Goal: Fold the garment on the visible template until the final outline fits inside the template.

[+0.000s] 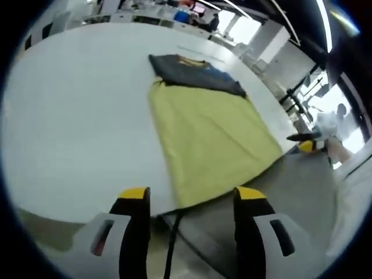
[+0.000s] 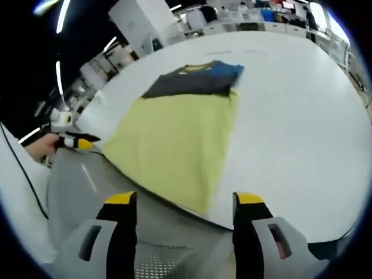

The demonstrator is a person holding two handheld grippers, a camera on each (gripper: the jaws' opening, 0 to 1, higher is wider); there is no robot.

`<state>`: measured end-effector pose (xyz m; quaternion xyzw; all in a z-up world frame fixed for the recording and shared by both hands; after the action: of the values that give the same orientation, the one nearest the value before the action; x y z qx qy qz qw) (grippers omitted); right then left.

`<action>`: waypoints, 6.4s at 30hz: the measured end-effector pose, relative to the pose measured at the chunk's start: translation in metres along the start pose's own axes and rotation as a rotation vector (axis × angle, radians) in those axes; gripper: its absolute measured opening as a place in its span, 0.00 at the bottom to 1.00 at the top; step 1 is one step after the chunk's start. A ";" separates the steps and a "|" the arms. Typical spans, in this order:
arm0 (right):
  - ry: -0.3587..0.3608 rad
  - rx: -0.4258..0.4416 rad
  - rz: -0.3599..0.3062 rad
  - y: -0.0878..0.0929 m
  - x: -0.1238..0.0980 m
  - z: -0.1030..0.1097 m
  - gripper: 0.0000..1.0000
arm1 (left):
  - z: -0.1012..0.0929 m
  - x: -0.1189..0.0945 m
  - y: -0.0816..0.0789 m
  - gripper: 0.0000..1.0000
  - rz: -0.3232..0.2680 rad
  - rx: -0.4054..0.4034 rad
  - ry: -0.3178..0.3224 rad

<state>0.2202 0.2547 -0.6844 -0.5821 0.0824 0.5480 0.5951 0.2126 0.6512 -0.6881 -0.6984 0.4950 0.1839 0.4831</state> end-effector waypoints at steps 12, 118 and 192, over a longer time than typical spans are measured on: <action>-0.010 0.023 0.037 0.002 0.011 -0.004 0.62 | 0.002 0.009 0.004 0.42 0.063 -0.030 -0.002; -0.020 0.020 0.118 0.017 0.010 -0.012 0.03 | 0.010 0.015 0.009 0.00 0.104 -0.183 -0.018; -0.003 -0.020 -0.075 0.004 -0.067 0.017 0.03 | -0.041 -0.055 -0.014 0.00 -0.161 -0.299 0.187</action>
<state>0.1823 0.2299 -0.6324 -0.5901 0.0542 0.5269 0.6093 0.1919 0.6445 -0.6216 -0.8137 0.4475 0.1505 0.3391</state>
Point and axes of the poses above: the point that each gripper's makers call its tool centre point, and the gripper's own axes: x roughly forward along the fingers, z roughly to its left, y roughly out of its underside, the point moved 5 cm from there along -x, roughly backward along the fingers, and after that the axes turned 6 degrees about -x, right-handed, at the moved point
